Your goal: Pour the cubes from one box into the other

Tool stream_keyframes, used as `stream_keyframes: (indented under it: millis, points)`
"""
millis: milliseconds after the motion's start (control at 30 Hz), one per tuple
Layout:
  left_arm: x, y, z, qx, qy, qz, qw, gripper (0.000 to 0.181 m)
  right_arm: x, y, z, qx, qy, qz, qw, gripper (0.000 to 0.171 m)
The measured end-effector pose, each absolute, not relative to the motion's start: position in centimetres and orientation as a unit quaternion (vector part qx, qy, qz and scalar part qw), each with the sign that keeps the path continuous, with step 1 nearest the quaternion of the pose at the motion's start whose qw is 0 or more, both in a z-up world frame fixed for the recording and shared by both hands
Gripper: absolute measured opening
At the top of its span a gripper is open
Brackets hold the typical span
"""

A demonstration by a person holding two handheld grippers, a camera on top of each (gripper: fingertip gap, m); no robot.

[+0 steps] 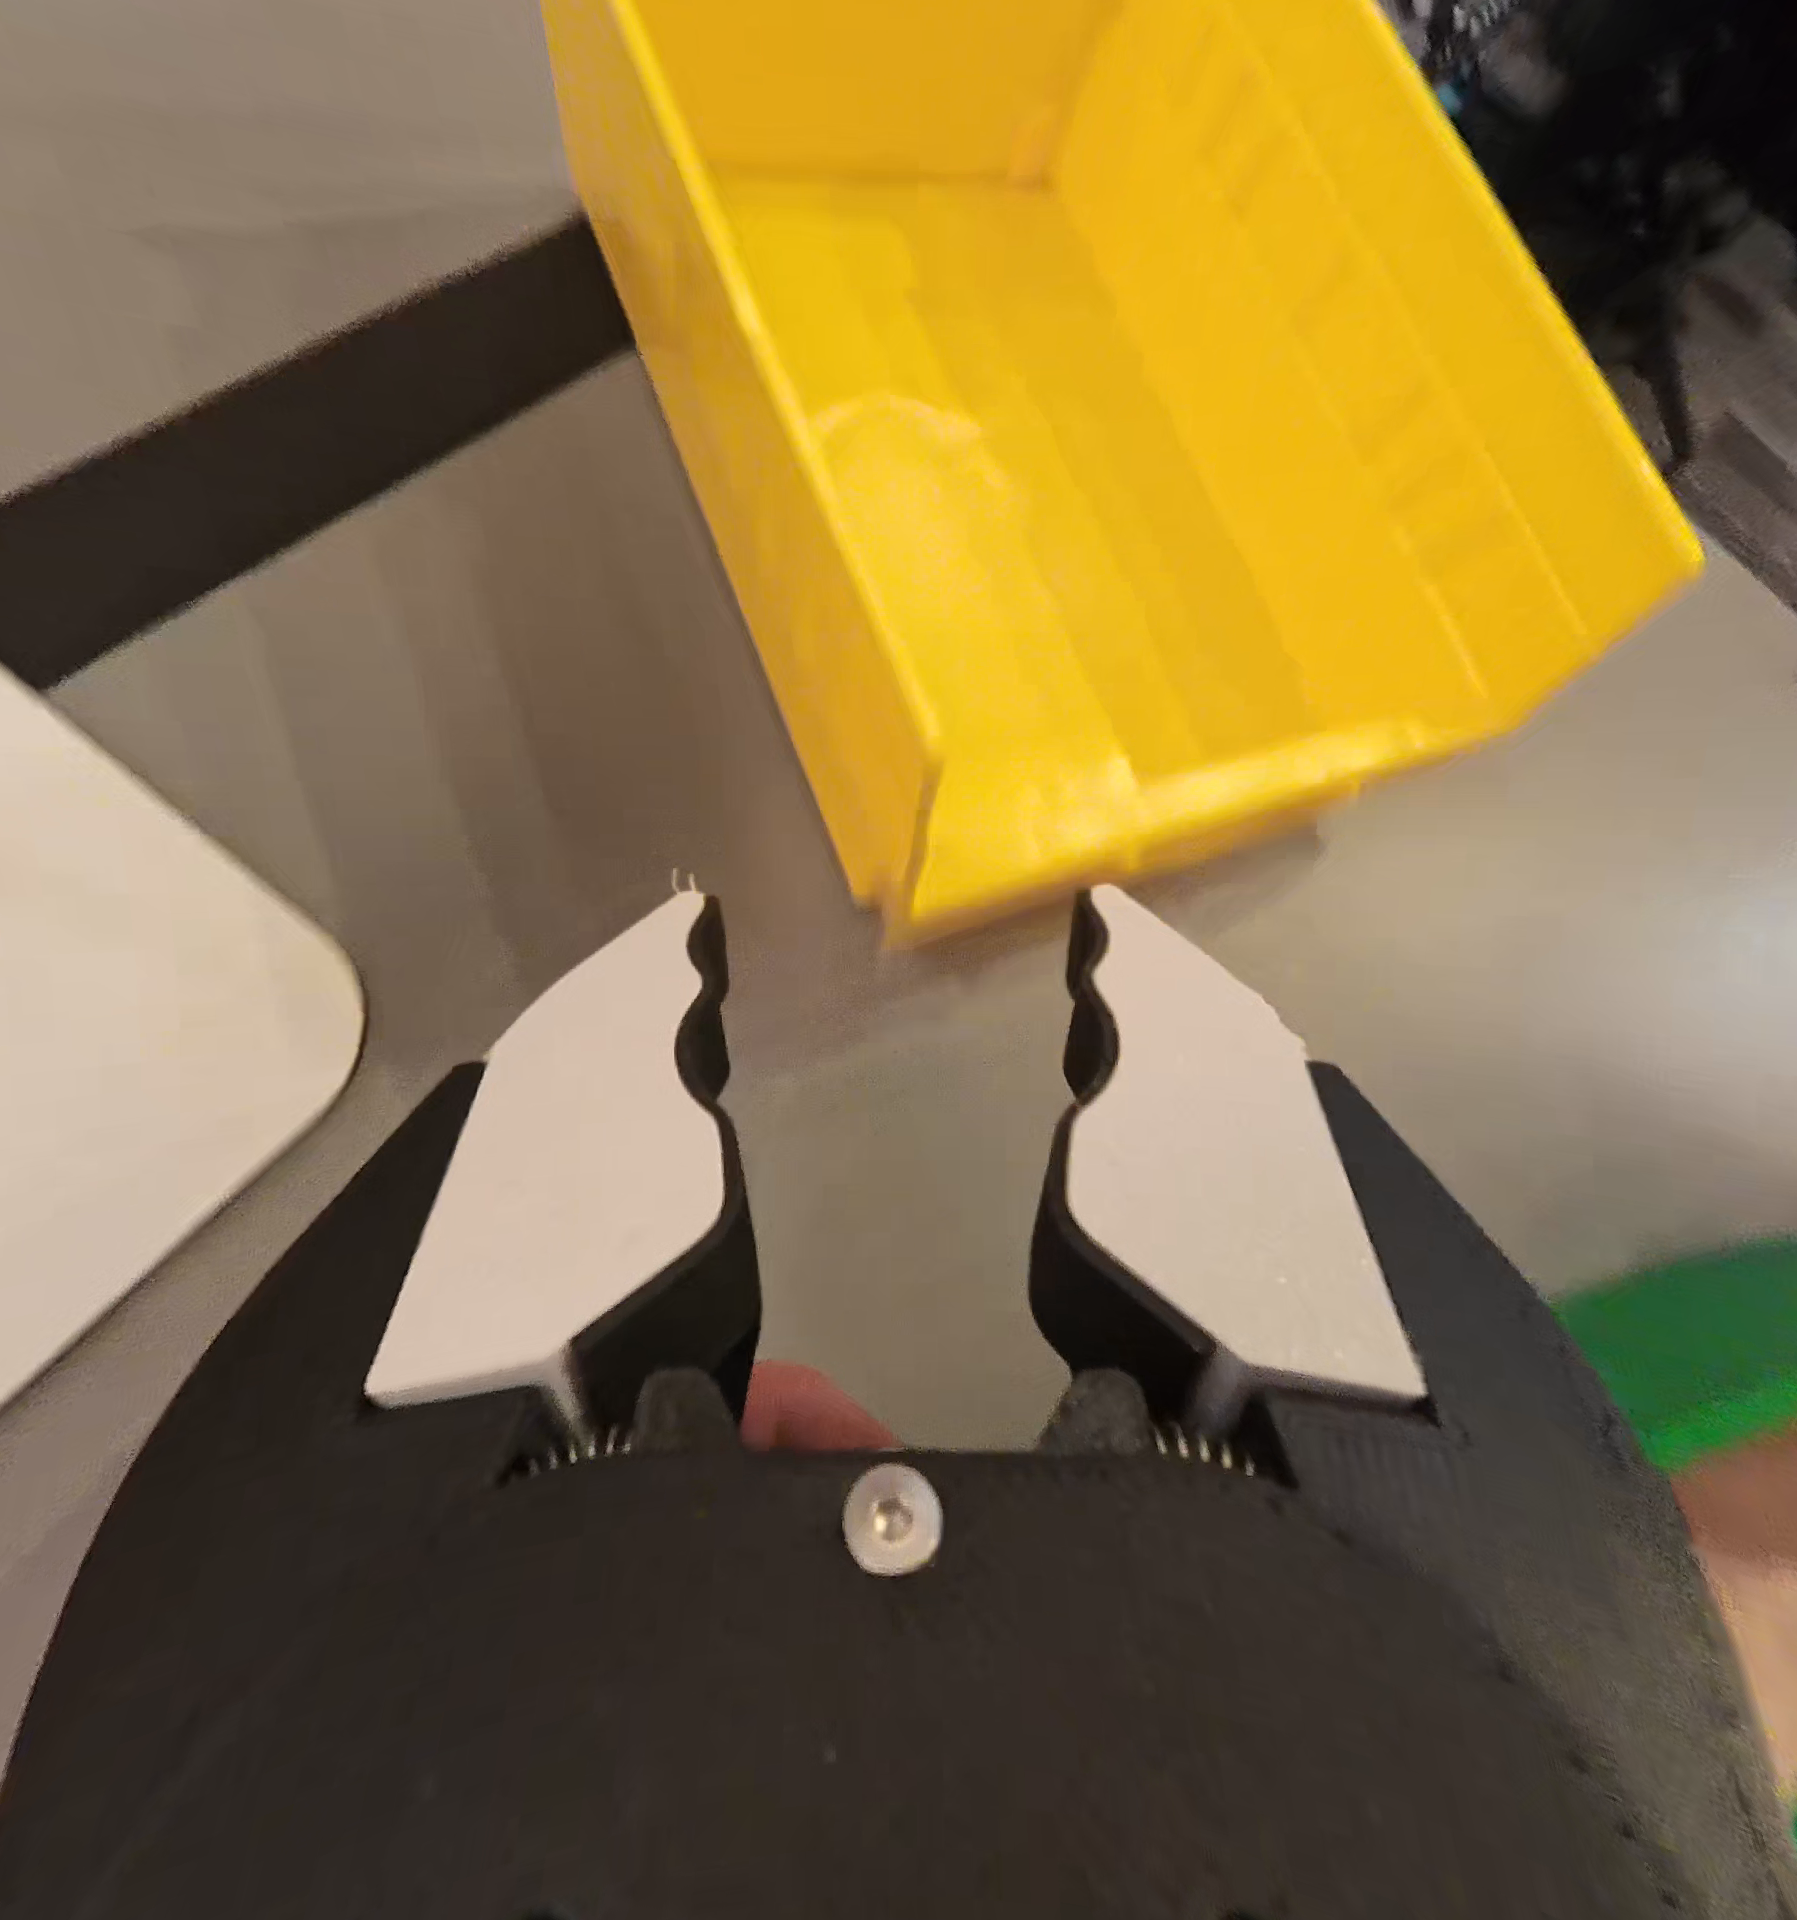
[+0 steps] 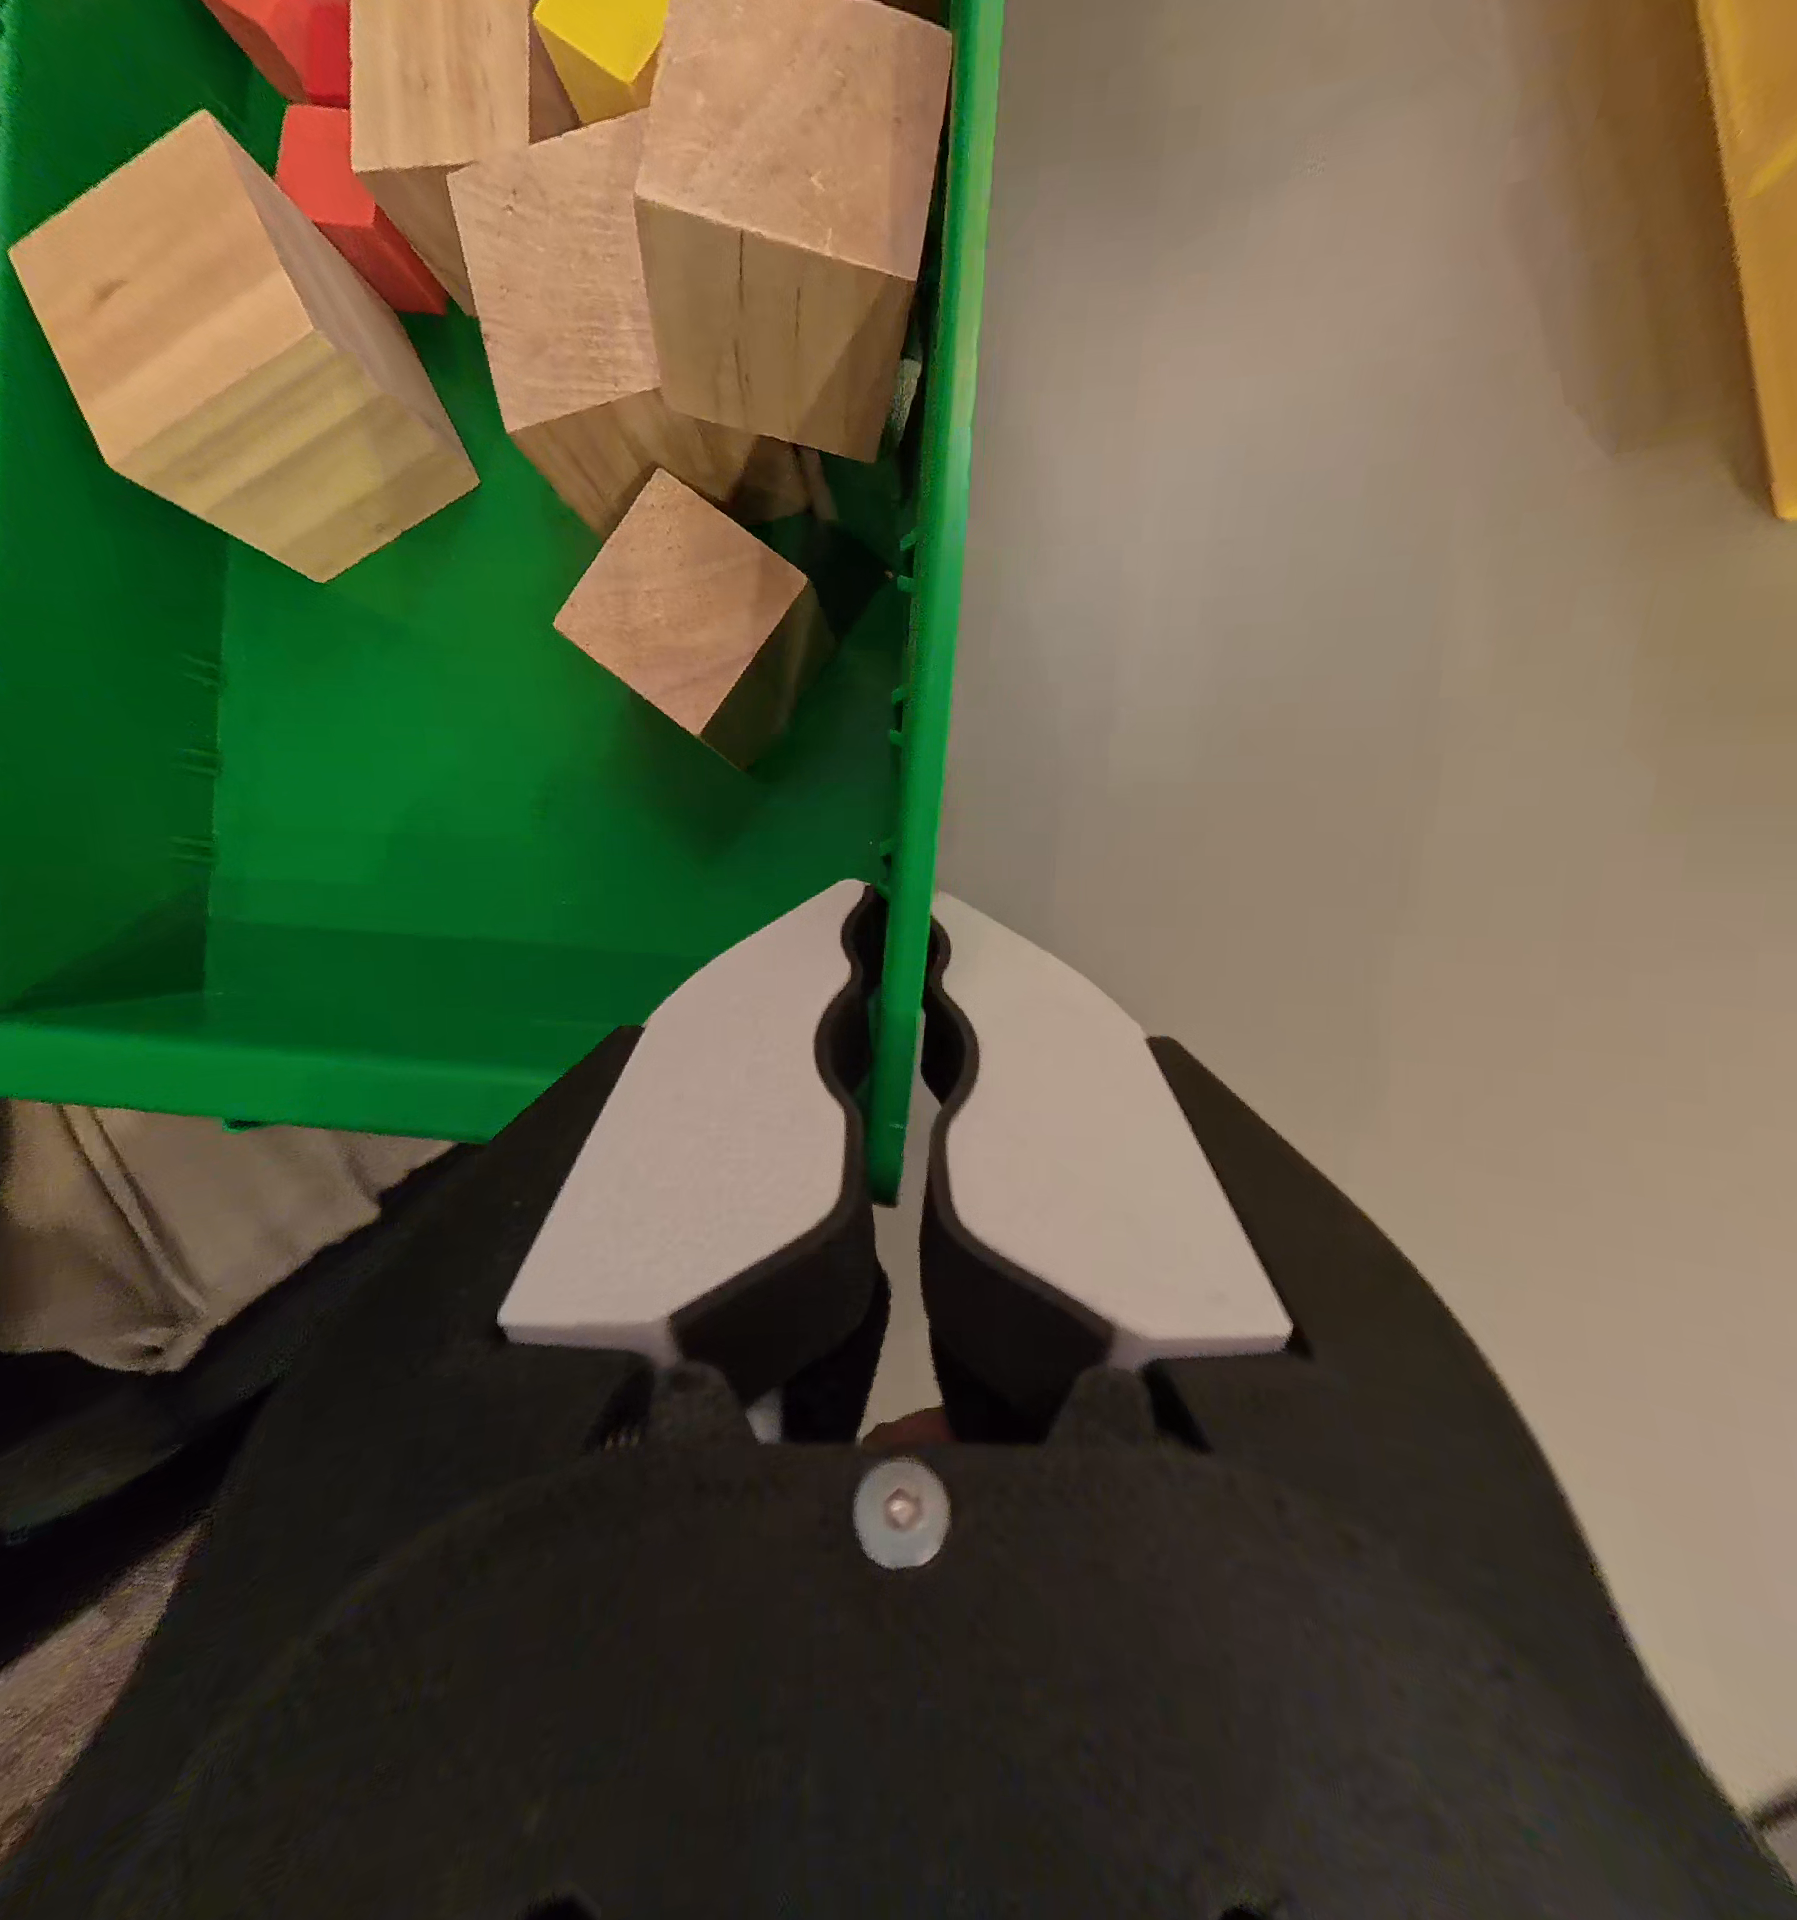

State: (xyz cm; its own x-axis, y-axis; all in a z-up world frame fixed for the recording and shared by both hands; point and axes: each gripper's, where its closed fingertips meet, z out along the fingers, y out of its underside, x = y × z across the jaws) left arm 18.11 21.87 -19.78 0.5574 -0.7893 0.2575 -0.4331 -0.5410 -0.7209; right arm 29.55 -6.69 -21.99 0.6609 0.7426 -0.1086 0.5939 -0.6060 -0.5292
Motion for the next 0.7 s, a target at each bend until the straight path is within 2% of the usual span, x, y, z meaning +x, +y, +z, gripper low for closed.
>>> stream_keyframes:
  millis: [33, 233, 367, 400, 433, 533, 700]
  points:
    - [16.4, 21.1, -19.6, -0.828, 0.373, -0.3, 0.291, 0.064, 28.8, -6.4, -22.0, -0.883, -0.376, 0.163, 0.229, 0.0]
    - [1.1, 17.5, -13.5, -0.821, 0.327, -0.274, 0.379, 0.063, 24.0, -4.8, -22.0, -0.889, -0.357, 0.177, 0.225, 0.0]
    - [-8.6, 10.9, -9.9, -0.821, 0.267, -0.252, 0.437, 0.061, 20.9, -3.5, -22.1, -0.89, -0.351, 0.179, 0.227, 0.001]
    - [-10.6, 9.0, -9.6, -0.819, 0.254, -0.246, 0.451, 0.055, 20.1, -3.2, -22.1, -0.888, -0.357, 0.177, 0.229, 0.001]
    - [-12.1, 6.7, -10.0, -0.817, 0.254, -0.248, 0.454, 0.043, 19.4, -2.9, -22.1, -0.885, -0.368, 0.171, 0.231, 0.0]
    - [-14.6, -1.0, -12.6, -0.822, 0.259, -0.293, 0.414, 0.027, 17.4, -2.2, -22.5, -0.881, -0.385, 0.16, 0.225, 0.0]
    - [-13.8, -10.0, -16.4, -0.836, 0.201, -0.382, 0.338, 0.034, 14.6, -1.2, -22.6, -0.877, -0.384, 0.184, 0.222, 0.001]
